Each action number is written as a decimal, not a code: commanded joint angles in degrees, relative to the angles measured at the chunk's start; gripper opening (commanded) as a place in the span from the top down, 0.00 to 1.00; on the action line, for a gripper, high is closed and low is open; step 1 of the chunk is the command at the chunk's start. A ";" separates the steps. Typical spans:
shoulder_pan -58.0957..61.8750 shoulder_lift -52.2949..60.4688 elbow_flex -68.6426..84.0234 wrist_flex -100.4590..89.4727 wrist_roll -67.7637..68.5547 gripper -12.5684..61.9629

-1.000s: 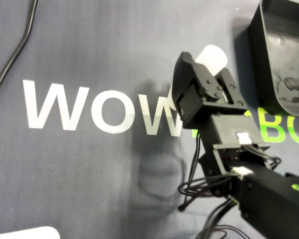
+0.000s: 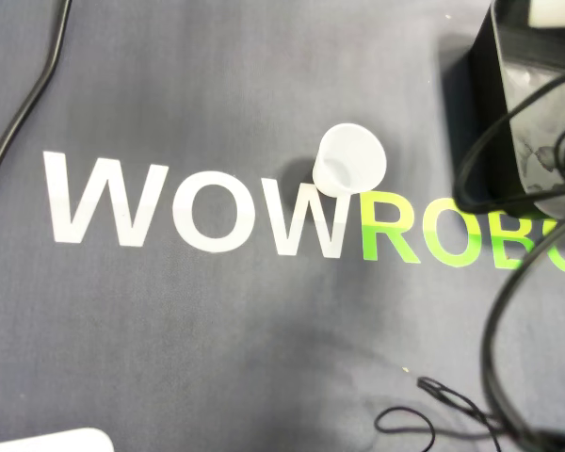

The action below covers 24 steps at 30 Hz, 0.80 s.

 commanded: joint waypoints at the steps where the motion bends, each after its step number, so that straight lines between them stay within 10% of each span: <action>1: 2.46 -1.32 -6.06 -0.97 12.92 0.80; 24: 15.03 -24.35 -25.05 -4.13 76.82 0.79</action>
